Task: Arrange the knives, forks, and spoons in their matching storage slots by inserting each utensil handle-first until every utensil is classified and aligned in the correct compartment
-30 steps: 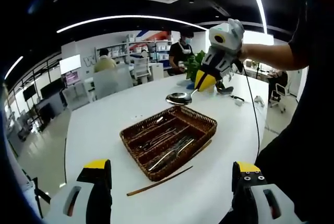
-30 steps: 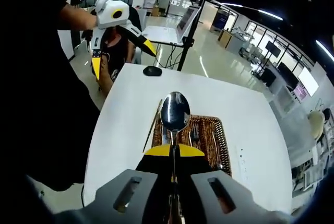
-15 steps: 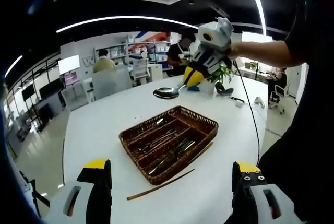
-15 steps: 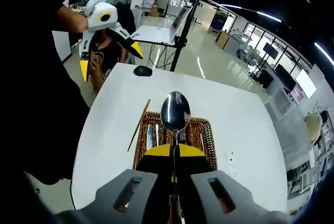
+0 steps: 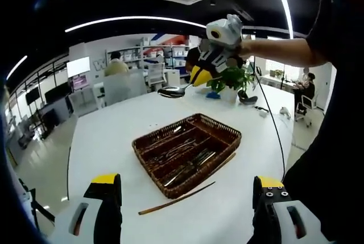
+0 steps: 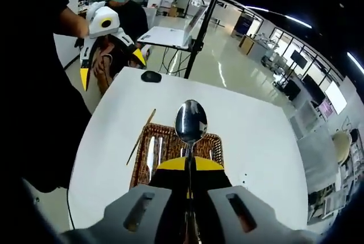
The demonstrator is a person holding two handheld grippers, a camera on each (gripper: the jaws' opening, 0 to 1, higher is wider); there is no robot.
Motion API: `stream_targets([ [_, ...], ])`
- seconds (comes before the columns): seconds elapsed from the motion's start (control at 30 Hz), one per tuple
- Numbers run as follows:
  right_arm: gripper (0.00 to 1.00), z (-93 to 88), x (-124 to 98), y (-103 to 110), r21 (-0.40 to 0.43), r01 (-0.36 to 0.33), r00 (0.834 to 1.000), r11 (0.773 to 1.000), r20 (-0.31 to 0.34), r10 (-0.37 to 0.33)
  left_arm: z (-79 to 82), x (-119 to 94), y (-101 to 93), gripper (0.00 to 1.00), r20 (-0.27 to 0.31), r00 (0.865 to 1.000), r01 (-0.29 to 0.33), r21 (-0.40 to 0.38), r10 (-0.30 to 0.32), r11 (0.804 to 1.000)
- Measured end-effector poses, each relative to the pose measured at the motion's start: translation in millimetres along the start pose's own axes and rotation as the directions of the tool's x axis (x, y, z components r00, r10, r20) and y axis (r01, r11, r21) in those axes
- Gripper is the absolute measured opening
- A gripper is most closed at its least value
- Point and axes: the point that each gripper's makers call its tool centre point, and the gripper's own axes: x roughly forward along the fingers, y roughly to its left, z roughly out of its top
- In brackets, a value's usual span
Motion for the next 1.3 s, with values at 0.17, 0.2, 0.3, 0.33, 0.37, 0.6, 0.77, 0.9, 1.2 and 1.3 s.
stream_targets([
  [0.17,0.0,-5.0,7,-15,-0.006,0.004,1.0,1.0,-0.009,-0.004,-5.6,-2,2.9,1.0,-0.003,1.0,-0.008,-0.015,0.008,1.0],
  [0.2,0.0,-5.8,8,-18,-0.009,0.005,1.0,1.0,-0.01,-0.005,-6.5,-2,3.3,1.0,-0.004,1.0,-0.009,-0.015,0.009,1.0],
  [0.3,0.0,-7.7,13,-27,-0.02,0.008,1.0,1.0,-0.016,-0.008,-9.8,-3,5.9,1.0,-0.007,1.0,-0.015,-0.025,0.014,1.0],
  [0.33,0.0,-8.1,14,-30,-0.023,0.009,1.0,1.0,-0.017,-0.009,-10.5,-3,6.4,1.0,-0.008,1.0,-0.016,-0.026,0.016,1.0],
  [0.37,0.0,-8.7,15,-33,-0.022,0.008,1.0,1.0,-0.018,-0.009,-11.1,-3,6.5,1.0,-0.009,1.0,-0.016,-0.027,0.016,1.0],
  [0.6,0.0,-11.5,26,-57,-0.022,0.014,0.999,1.0,-0.029,-0.015,-18.5,-2,8.9,1.0,-0.02,1.0,-0.017,-0.04,0.017,0.999],
  [0.77,0.0,-12.6,35,-72,-0.023,0.021,0.999,1.0,-0.04,-0.022,-22.2,-1,13.4,1.0,-0.021,1.0,-0.02,-0.052,0.019,0.998],
  [0.9,0.0,-11.9,42,-81,-0.03,0.027,0.999,0.999,-0.043,-0.028,-23.1,0,17.7,1.0,-0.019,1.0,-0.023,-0.057,0.022,0.998],
  [1.2,0.0,-19.9,61,-85,-0.032,0.015,0.998,0.999,-0.06,-0.017,-30.0,1,24.5,1.0,-0.023,0.999,-0.028,-0.072,0.026,0.997],
  [1.3,0.0,-25.1,67,-84,-0.03,0.007,0.998,1.0,-0.066,-0.009,-31.1,2,26.7,1.0,-0.024,0.999,-0.029,-0.079,0.027,0.996],
])
